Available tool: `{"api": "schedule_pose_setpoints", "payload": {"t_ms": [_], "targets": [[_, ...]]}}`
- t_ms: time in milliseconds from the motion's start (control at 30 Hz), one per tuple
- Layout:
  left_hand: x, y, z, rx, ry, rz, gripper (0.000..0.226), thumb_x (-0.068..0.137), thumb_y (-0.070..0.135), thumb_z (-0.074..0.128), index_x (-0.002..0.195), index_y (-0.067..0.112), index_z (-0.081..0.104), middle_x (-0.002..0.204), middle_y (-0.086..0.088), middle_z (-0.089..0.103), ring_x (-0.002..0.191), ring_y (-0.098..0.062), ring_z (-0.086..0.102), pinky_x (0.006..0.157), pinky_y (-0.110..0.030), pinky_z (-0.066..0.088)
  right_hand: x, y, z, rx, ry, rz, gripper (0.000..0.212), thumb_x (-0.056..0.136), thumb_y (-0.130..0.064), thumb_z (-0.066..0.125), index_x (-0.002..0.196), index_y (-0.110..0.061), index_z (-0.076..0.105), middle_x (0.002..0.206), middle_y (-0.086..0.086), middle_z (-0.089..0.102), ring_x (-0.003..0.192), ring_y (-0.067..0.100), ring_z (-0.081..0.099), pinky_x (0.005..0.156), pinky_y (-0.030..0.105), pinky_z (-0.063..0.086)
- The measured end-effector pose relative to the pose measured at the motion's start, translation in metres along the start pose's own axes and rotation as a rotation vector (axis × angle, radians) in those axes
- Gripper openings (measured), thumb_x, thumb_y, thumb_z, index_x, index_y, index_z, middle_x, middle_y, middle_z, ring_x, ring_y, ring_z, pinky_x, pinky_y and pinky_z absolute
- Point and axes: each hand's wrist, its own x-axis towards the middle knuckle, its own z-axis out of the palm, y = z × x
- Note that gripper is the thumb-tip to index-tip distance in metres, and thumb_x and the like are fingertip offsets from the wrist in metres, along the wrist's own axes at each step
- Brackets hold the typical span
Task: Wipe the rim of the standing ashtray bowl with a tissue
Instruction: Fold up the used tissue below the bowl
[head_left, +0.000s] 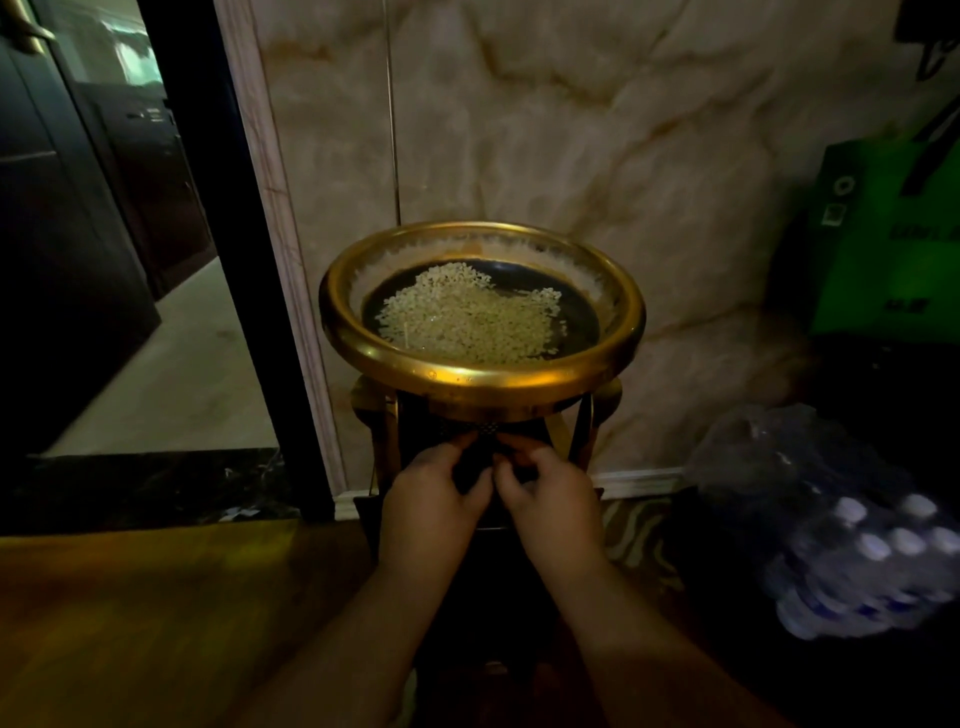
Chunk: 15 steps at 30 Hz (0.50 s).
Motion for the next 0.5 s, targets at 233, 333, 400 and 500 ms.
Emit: {"api": "schedule_pose_setpoints", "payload": {"t_ms": [233,333,400,500], "targets": [[-0.002,0.001,-0.001,0.001,0.004,0.031,0.044,0.087,0.040,0.074,0.129,0.027,0.068,0.117,0.005,0.074,0.102,-0.010,0.069,0.079,-0.021,0.050,-0.003,0.002,-0.002,0.054,0.047,-0.052,0.017,0.092,-0.035,0.067,0.103,-0.023,0.073,0.093,0.000,0.072,0.079,0.012,0.068,0.074,0.039,0.058],[-0.005,0.000,-0.005,-0.043,0.020,0.063,0.033,0.085,0.036,0.077,0.117,0.029,0.073,0.110,0.011,0.075,0.098,-0.003,0.069,0.080,-0.020,0.053,-0.008,0.005,-0.004,0.077,0.060,-0.127,0.009,0.090,-0.031,0.070,0.098,-0.031,0.074,0.094,-0.009,0.070,0.081,0.001,0.065,0.072,0.021,0.054],[-0.012,0.001,-0.009,-0.064,0.029,0.093,0.016,0.083,0.031,0.080,0.099,0.029,0.076,0.094,0.014,0.075,0.088,0.003,0.068,0.076,-0.020,0.056,-0.014,0.005,-0.009,0.112,0.071,-0.164,0.009,0.088,-0.025,0.074,0.092,-0.033,0.073,0.089,-0.015,0.067,0.083,-0.003,0.063,0.067,0.007,0.046],[-0.017,0.005,-0.016,-0.071,0.034,0.144,0.008,0.082,0.027,0.081,0.087,0.028,0.076,0.083,0.018,0.071,0.079,0.005,0.066,0.068,-0.008,0.049,-0.019,0.001,-0.017,0.134,0.071,-0.220,0.016,0.084,-0.020,0.078,0.088,-0.034,0.073,0.085,-0.019,0.066,0.081,-0.002,0.063,0.065,0.004,0.043]]}}
